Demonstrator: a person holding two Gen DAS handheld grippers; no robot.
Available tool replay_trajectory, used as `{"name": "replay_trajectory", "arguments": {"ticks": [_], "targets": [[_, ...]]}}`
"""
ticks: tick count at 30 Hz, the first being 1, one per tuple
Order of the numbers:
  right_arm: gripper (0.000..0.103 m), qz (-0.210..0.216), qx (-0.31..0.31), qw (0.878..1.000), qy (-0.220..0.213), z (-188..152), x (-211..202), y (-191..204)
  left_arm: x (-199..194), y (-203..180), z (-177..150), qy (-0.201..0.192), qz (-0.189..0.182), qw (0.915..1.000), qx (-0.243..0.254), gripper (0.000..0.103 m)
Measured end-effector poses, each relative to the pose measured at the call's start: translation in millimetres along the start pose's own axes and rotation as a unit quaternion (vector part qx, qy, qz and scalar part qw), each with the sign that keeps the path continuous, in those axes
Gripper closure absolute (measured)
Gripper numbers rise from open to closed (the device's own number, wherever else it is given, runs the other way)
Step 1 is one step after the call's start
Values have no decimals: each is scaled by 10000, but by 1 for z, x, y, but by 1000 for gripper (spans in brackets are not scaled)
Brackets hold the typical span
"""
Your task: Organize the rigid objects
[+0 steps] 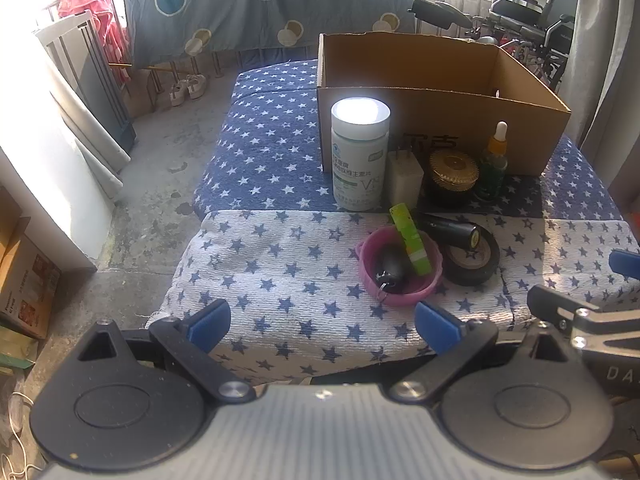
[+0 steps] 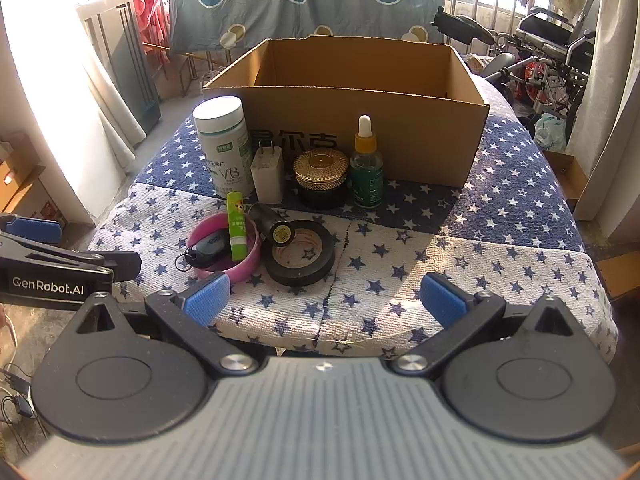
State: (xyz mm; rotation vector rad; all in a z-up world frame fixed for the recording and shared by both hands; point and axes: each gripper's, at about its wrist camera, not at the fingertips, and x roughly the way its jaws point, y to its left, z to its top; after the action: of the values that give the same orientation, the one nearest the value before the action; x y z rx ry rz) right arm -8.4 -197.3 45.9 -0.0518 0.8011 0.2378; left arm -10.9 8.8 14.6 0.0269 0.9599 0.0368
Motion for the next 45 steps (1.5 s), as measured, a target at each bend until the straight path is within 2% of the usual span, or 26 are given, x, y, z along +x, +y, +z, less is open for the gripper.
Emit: {"name": "replay_trajectory", "arguments": {"ticks": [3,45], "targets": [[1,-1,1,10000,0,0,0,0,1,3,1,31,124,9999,-108,4],[1,127,245,9995,133,3,25,-15,33,-14,7,295,323,9990,122,4]]}}
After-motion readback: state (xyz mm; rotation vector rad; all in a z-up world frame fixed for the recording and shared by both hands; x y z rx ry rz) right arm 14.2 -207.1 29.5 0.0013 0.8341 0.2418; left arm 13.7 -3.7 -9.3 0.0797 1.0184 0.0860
